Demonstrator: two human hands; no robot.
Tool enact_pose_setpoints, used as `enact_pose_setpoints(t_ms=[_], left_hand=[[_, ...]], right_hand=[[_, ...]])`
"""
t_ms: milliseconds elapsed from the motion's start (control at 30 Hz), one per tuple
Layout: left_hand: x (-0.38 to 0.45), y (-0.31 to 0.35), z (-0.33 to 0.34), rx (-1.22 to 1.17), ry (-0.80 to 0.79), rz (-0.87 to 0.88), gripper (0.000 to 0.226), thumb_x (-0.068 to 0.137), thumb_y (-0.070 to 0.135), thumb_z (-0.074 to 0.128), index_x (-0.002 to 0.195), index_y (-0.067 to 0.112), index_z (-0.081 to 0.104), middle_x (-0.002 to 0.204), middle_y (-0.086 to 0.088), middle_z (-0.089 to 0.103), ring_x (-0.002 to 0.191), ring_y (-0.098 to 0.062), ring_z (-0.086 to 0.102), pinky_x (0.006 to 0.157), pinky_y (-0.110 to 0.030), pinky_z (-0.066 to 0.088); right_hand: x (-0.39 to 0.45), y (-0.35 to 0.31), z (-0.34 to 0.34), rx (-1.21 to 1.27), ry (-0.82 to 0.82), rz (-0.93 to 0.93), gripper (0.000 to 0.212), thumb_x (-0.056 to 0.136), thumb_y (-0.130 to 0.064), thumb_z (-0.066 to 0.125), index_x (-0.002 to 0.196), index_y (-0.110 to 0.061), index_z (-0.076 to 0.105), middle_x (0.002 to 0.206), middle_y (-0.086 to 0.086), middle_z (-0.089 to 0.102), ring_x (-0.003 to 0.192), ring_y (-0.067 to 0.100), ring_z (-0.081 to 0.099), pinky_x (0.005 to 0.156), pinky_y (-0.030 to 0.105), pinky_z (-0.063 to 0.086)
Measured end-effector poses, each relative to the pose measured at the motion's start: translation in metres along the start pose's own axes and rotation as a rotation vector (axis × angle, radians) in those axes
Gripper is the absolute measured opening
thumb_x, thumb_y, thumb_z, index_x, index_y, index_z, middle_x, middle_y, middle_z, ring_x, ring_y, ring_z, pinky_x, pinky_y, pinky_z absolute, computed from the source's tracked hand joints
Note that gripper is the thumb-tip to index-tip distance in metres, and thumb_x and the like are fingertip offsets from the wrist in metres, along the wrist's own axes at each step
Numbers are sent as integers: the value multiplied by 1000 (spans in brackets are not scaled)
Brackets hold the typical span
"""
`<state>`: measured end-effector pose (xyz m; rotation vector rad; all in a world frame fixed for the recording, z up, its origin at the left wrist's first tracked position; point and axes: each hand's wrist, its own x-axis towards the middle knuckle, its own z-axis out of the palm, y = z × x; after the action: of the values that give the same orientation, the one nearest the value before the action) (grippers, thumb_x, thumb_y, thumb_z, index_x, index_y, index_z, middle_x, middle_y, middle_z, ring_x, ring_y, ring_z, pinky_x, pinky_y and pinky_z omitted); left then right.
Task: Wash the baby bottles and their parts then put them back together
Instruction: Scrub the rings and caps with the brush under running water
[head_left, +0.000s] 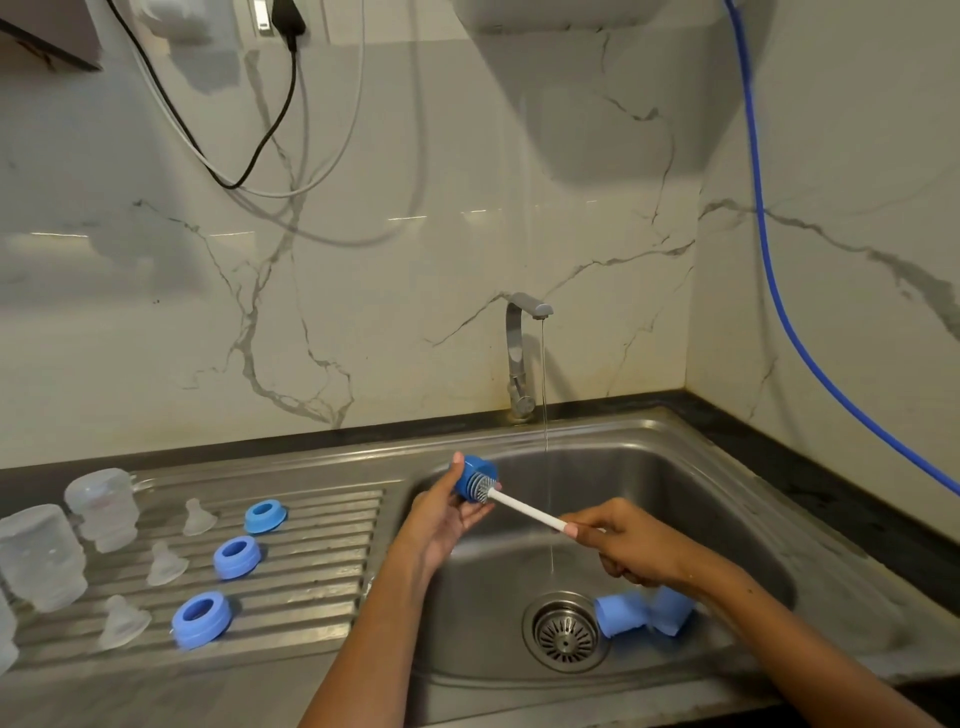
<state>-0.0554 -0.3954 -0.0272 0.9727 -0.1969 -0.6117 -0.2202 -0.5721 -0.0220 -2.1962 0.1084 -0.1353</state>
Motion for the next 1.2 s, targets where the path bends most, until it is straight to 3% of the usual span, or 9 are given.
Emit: enact_pose_setpoints(t_ms=[133, 233, 333, 467, 600, 800, 1000, 1067, 1200], left_hand=[[2, 8, -6, -146, 23, 12, 37, 92, 31, 55, 114, 1, 55, 102, -21, 69, 88, -28, 71, 72, -36, 60], [4, 4, 0, 17, 34, 31, 33, 90, 26, 59, 114, 4, 56, 111, -20, 65, 101, -29, 66, 78, -36, 56], [4, 0, 1, 28, 37, 22, 31, 89, 25, 60, 112, 5, 56, 112, -21, 64, 106, -31, 64, 81, -37, 54], [4, 4, 0, -92, 14, 14, 37, 93, 30, 55, 116, 1, 54, 106, -21, 67, 90, -29, 70, 72, -37, 60], [4, 14, -9, -294, 81, 91, 42, 95, 29, 52, 125, 0, 49, 125, -22, 56, 103, -31, 62, 75, -43, 59], [4, 11, -10, -161, 130, 79, 27, 91, 19, 58, 115, 6, 53, 125, -19, 56, 114, -30, 56, 93, -41, 46], [2, 3, 16, 79, 90, 66, 42, 90, 19, 60, 126, -1, 51, 122, -21, 61, 105, -30, 63, 79, -37, 54], [1, 1, 20, 77, 126, 79, 39, 91, 20, 60, 124, 1, 53, 121, -20, 61, 103, -30, 64, 80, -38, 54], [-1, 6, 4, -2, 237, 149, 37, 91, 17, 60, 122, -1, 53, 120, -19, 61, 104, -29, 63, 90, -40, 51]], right_hand=[[2, -4, -2, 59, -12, -25, 22, 97, -35, 52, 111, -31, 68, 51, -6, 42, 43, 4, 37, 42, 20, 33], [6, -2, 1, -232, 126, -75, 24, 98, -35, 51, 119, -33, 64, 64, -3, 57, 53, 5, 48, 54, 27, 45], [7, 0, 6, -349, 159, -94, 27, 99, -37, 50, 122, -34, 62, 62, -9, 57, 56, 3, 50, 59, 28, 47], [5, -2, 3, -87, 59, -58, 24, 98, -33, 52, 119, -32, 65, 50, -11, 53, 44, 1, 44, 45, 18, 37], [2, -2, -7, 61, 19, -96, 22, 94, -35, 57, 111, -28, 70, 57, 0, 48, 45, 5, 41, 44, 19, 35], [3, 2, -12, 83, 185, -119, 16, 96, -32, 55, 89, -38, 69, 51, -6, 45, 44, 4, 41, 43, 18, 34], [11, -7, 6, 1, 277, -124, 20, 98, -28, 52, 113, -39, 59, 53, -6, 46, 42, 0, 42, 43, 12, 34], [10, -9, 6, 37, 262, -92, 21, 98, -29, 52, 115, -38, 60, 50, -8, 45, 39, 0, 39, 41, 13, 32], [0, -3, -10, 113, 94, -16, 15, 96, -39, 54, 97, -35, 69, 50, -1, 42, 41, 9, 32, 40, 22, 28]])
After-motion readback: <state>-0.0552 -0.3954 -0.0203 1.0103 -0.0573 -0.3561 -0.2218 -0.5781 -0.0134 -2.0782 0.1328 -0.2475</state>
